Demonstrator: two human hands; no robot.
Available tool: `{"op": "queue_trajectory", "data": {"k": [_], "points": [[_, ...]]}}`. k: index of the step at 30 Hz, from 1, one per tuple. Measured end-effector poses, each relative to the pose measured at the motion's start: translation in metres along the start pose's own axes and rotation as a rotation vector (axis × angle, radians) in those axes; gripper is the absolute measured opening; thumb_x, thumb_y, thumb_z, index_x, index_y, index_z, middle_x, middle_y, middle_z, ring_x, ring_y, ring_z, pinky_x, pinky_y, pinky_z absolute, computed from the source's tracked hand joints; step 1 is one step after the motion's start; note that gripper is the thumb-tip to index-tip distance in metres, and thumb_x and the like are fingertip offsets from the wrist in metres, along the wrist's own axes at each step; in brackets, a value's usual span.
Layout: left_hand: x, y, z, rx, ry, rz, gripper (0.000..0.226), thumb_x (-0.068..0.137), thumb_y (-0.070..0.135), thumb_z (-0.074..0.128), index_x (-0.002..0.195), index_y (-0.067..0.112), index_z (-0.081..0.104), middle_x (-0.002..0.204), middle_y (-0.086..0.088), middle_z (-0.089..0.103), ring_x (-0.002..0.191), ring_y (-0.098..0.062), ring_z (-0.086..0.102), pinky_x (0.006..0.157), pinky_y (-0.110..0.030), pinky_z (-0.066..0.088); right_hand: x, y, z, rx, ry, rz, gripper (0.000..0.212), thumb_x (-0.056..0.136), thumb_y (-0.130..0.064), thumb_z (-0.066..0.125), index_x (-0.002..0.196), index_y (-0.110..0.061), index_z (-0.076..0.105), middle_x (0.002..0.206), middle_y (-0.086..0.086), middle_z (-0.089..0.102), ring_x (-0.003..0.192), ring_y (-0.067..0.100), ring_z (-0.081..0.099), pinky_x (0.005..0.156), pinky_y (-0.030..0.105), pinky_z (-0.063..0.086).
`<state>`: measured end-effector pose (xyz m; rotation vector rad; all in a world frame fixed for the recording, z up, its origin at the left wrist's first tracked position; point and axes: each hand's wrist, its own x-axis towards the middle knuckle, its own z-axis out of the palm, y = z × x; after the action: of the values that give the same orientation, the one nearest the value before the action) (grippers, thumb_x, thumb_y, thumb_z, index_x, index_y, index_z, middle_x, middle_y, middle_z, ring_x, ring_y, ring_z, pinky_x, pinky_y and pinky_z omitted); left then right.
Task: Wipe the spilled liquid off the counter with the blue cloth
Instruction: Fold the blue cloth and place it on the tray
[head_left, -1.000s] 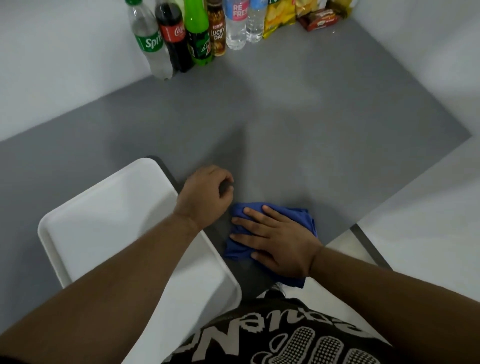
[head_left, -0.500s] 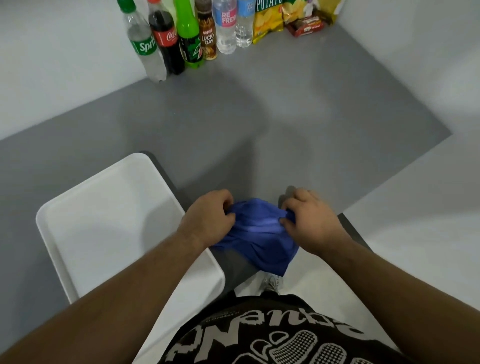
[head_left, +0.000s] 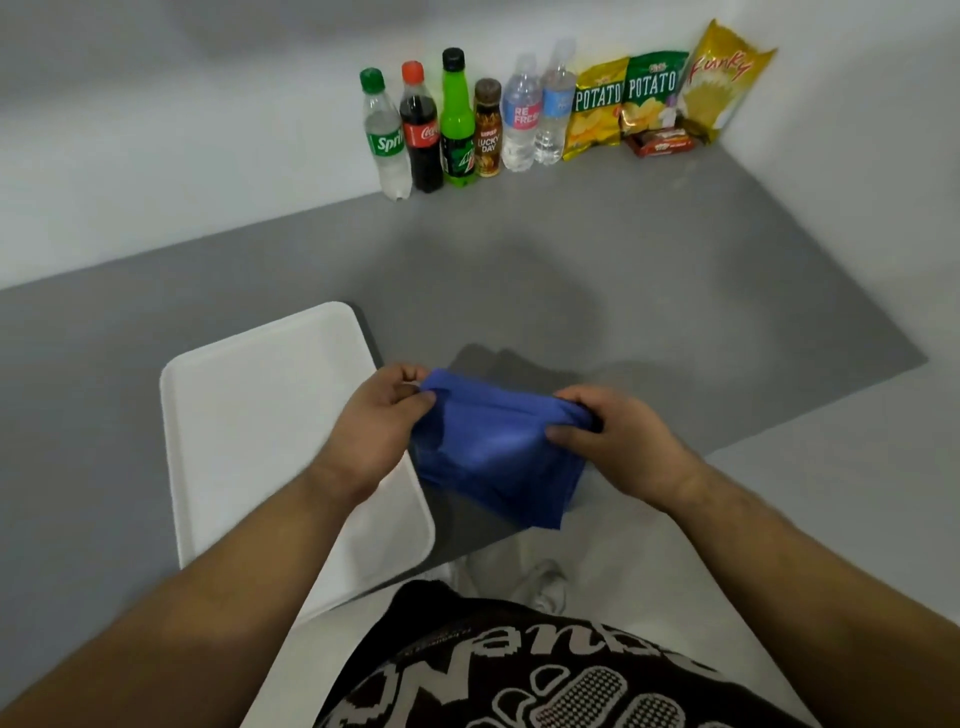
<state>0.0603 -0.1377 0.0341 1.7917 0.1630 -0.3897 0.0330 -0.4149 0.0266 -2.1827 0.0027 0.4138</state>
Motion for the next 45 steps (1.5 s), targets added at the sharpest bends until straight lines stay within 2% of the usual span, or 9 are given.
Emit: {"op": "queue_trajectory", "data": {"k": [8, 13, 19, 24, 28, 32, 36, 41, 45], "points": [[-0.058, 0.009, -0.098, -0.119, 0.133, 0.188, 0.053, 0.094, -0.011, 0.05, 0.114, 0.033, 0.071, 0.099, 0.0, 0.079, 0.097, -0.019, 0.073, 0.089, -0.031, 0.058, -0.006, -0.091, 0.034, 0.276, 0.021, -0.277, 0.027, 0.088, -0.009, 0.077, 0.101, -0.032, 0.071, 0.1, -0.009, 0.076, 0.094, 0.006, 0.07, 0.089, 0.021, 0.052], [-0.107, -0.024, -0.14, -0.018, 0.095, 0.287, 0.035, 0.085, -0.004, 0.061, 0.105, 0.023, 0.074, 0.1, 0.002, 0.076, 0.098, -0.016, 0.07, 0.091, -0.02, 0.054, -0.029, -0.099, 0.08, 0.244, -0.035, -0.269, 0.028, 0.089, -0.005, 0.072, 0.098, -0.032, 0.074, 0.103, -0.013, 0.076, 0.099, 0.006, 0.07, 0.091, 0.017, 0.049], [-0.149, -0.113, -0.136, 0.321, -0.047, 0.057, 0.035, 0.089, 0.003, 0.071, 0.093, 0.037, 0.071, 0.102, 0.027, 0.07, 0.099, 0.002, 0.067, 0.08, -0.005, 0.049, -0.057, -0.062, 0.144, -0.107, -0.161, -0.012, 0.032, 0.093, -0.018, 0.074, 0.095, -0.049, 0.071, 0.105, -0.028, 0.07, 0.101, -0.005, 0.064, 0.081, 0.01, 0.047], [-0.157, -0.136, -0.139, 0.315, -0.12, 0.08, 0.02, 0.092, 0.019, 0.073, 0.099, 0.037, 0.069, 0.101, 0.018, 0.072, 0.102, -0.004, 0.069, 0.086, -0.014, 0.053, -0.065, -0.055, 0.155, -0.094, -0.163, 0.024, 0.037, 0.094, -0.025, 0.075, 0.105, -0.059, 0.064, 0.106, -0.035, 0.066, 0.103, -0.011, 0.061, 0.075, 0.002, 0.046], [-0.142, -0.129, -0.144, 0.059, 0.02, -0.035, 0.015, 0.097, 0.015, 0.065, 0.093, 0.028, 0.07, 0.091, 0.002, 0.072, 0.083, -0.013, 0.069, 0.075, -0.021, 0.057, -0.045, -0.062, 0.149, -0.074, -0.045, -0.011, 0.03, 0.093, -0.03, 0.076, 0.107, -0.055, 0.066, 0.097, -0.021, 0.071, 0.09, 0.002, 0.069, 0.075, 0.012, 0.052], [-0.115, -0.119, -0.138, -0.184, 0.186, -0.192, 0.009, 0.101, 0.016, 0.061, 0.097, 0.016, 0.07, 0.1, -0.01, 0.072, 0.094, -0.032, 0.073, 0.071, -0.037, 0.065, -0.007, -0.067, 0.16, 0.028, 0.098, -0.013, 0.025, 0.093, -0.022, 0.077, 0.103, -0.043, 0.068, 0.088, -0.011, 0.075, 0.083, 0.008, 0.071, 0.079, 0.019, 0.054], [-0.093, -0.122, -0.133, 0.06, 0.257, -0.294, 0.015, 0.1, 0.036, 0.061, 0.105, 0.022, 0.063, 0.102, 0.001, 0.072, 0.091, -0.022, 0.073, 0.075, -0.043, 0.066, 0.022, -0.058, 0.176, -0.041, 0.178, 0.166, 0.027, 0.093, -0.033, 0.078, 0.117, -0.026, 0.068, 0.094, -0.008, 0.072, 0.09, 0.017, 0.068, 0.091, 0.029, 0.052], [-0.101, -0.131, -0.132, 0.364, 0.244, -0.29, 0.039, 0.086, 0.038, 0.076, 0.115, 0.034, 0.05, 0.084, 0.016, 0.068, 0.079, 0.0, 0.065, 0.065, -0.023, 0.051, 0.002, -0.045, 0.182, -0.144, 0.158, 0.24, 0.028, 0.09, -0.048, 0.077, 0.109, -0.029, 0.068, 0.09, -0.015, 0.068, 0.086, 0.01, 0.067, 0.081, 0.027, 0.049], [-0.107, -0.131, -0.121, 0.307, 0.181, -0.284, 0.052, 0.078, 0.02, 0.081, 0.113, 0.038, 0.047, 0.082, 0.015, 0.069, 0.078, -0.004, 0.068, 0.059, -0.017, 0.045, -0.012, -0.051, 0.189, -0.197, 0.17, 0.194, 0.011, 0.093, -0.03, 0.075, 0.091, -0.035, 0.065, 0.079, -0.021, 0.065, 0.073, -0.004, 0.061, 0.066, 0.015, 0.043]]}}
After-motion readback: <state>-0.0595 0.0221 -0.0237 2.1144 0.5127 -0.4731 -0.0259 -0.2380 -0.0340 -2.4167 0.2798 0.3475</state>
